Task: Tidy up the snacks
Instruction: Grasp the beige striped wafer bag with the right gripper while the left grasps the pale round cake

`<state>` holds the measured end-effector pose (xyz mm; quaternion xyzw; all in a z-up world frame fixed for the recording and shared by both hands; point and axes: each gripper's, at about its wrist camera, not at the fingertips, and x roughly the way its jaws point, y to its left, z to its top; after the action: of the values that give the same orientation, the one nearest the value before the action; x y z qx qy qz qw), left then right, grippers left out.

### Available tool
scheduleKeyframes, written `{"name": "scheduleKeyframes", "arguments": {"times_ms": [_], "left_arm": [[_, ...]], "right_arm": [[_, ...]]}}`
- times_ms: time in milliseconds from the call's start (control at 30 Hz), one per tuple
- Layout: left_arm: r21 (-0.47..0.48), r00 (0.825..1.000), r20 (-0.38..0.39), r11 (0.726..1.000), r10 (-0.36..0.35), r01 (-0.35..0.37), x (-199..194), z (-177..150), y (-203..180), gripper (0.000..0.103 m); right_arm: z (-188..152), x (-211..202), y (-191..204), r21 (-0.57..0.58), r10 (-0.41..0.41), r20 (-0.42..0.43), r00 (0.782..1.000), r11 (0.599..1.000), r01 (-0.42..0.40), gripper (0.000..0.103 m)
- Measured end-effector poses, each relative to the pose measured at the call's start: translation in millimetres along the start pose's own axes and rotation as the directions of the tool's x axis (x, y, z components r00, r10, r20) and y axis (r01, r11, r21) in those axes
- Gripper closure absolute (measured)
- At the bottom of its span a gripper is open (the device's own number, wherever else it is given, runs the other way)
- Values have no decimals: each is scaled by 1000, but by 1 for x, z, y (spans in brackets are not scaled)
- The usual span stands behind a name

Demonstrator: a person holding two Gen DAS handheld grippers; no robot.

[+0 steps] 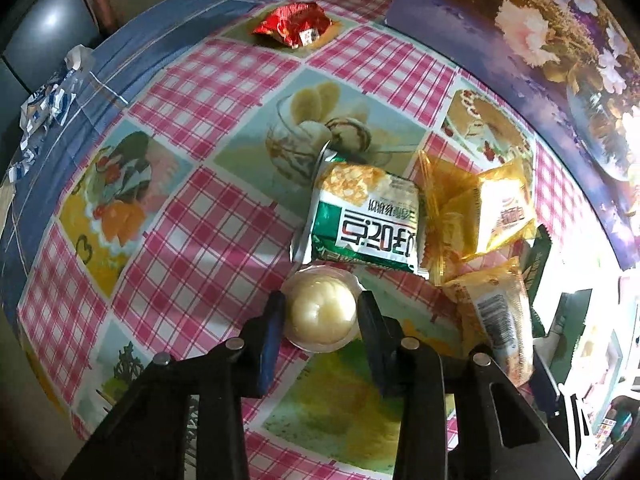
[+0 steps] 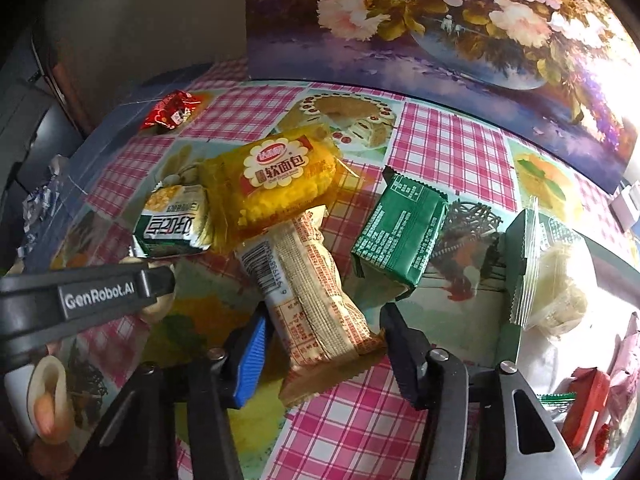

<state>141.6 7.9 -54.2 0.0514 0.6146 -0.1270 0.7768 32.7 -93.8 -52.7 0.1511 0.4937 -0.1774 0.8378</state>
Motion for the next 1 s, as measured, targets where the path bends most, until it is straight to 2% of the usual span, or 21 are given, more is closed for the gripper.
{"name": "scheduleKeyframes", "arguments": {"times_ms": [167, 533, 867, 1000], "left_arm": [[6, 999, 38, 1000, -3, 3, -20, 2, 4, 64], [6, 991, 135, 1000, -11, 10, -64, -2, 14, 64], [75, 980, 200, 997, -17, 2, -85, -5, -14, 64], [115, 976, 215, 993, -20, -5, -90, -9, -27, 65]], "right_arm": [[-1, -4, 1, 8, 30, -9, 999, 1000, -30, 55], [-3, -28, -6, 44, 73, 26, 997, 996, -74, 55], [-3, -63, -27, 108, 70, 92, 993, 991, -80, 55], [-4, -76, -41, 145, 41, 103, 994, 988, -56, 55]]}}
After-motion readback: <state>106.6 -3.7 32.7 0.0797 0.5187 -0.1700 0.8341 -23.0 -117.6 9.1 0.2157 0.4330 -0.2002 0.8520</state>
